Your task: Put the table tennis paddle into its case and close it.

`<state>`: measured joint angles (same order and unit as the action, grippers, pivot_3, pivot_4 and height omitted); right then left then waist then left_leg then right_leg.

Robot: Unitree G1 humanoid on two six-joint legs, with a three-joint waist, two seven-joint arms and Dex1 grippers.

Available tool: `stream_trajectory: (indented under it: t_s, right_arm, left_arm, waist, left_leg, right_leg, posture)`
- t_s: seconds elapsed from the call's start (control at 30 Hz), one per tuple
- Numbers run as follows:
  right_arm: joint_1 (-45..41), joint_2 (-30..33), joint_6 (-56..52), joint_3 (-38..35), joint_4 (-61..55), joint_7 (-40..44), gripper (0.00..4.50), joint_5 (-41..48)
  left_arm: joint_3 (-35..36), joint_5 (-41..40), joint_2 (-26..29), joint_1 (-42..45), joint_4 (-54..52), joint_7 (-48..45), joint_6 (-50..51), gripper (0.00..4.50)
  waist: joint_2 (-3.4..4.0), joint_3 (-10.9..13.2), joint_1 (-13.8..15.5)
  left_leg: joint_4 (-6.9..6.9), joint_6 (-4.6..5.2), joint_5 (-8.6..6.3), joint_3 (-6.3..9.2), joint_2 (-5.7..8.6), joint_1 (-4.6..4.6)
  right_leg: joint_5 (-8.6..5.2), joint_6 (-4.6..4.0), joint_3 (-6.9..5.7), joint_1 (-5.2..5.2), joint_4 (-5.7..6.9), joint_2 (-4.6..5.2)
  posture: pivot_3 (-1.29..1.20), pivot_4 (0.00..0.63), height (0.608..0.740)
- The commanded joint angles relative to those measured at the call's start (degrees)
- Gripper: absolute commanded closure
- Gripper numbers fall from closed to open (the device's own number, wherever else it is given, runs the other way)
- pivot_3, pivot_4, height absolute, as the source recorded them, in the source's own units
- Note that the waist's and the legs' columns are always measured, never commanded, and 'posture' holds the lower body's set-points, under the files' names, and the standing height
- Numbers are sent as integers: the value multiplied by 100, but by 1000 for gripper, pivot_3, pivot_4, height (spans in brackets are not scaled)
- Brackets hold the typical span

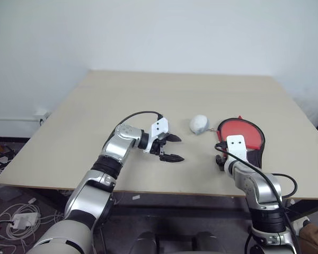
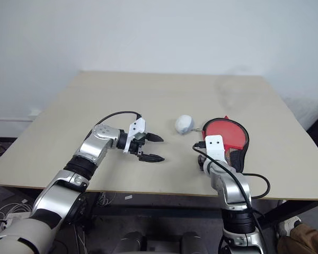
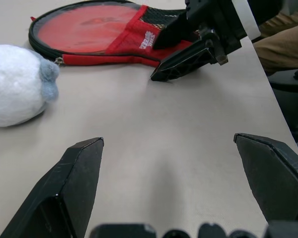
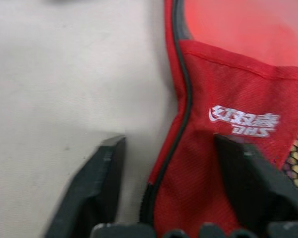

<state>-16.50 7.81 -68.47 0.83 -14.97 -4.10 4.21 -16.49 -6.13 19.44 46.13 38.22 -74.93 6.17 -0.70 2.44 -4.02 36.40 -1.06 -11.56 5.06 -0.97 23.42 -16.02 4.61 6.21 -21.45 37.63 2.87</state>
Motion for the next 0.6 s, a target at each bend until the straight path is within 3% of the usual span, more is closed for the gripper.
stream_trajectory:
  t_s: [0.03,0.2,0.4,0.6]
  right_arm:
    - [157,186,-272,-72,480,-148,2873,-294]
    - [110,272,-225,-46,577,-195,4474,-434]
    - [28,274,-30,-228,468,-142,4493,-398]
    - [-262,-169,-595,-1213,-722,759,4493,764]
  left_arm:
    - [136,-8,45,132,-386,54,-124,0]
    - [185,-173,75,82,-807,-26,111,0]
    - [210,-186,138,72,-866,53,180,0]
    - [295,-282,247,109,-878,14,394,0]
  waist:
    - [-1,-1,6]
    - [-4,-3,35]
    - [-9,-7,108]
    - [6,2,108]
  left_leg:
    - [3,0,0,6,1,1]
    - [12,0,0,17,2,0]
    - [25,0,0,22,2,0]
    - [31,0,0,21,4,9]
  right_leg:
    - [0,0,-6,3,0,1]
    - [0,-1,-16,11,0,2]
    - [1,-1,-22,17,2,3]
    - [1,-1,-20,8,8,3]
  posture:
    - [0,0,740]
    - [0,0,740]
    - [0,0,740]
    - [0,0,740]
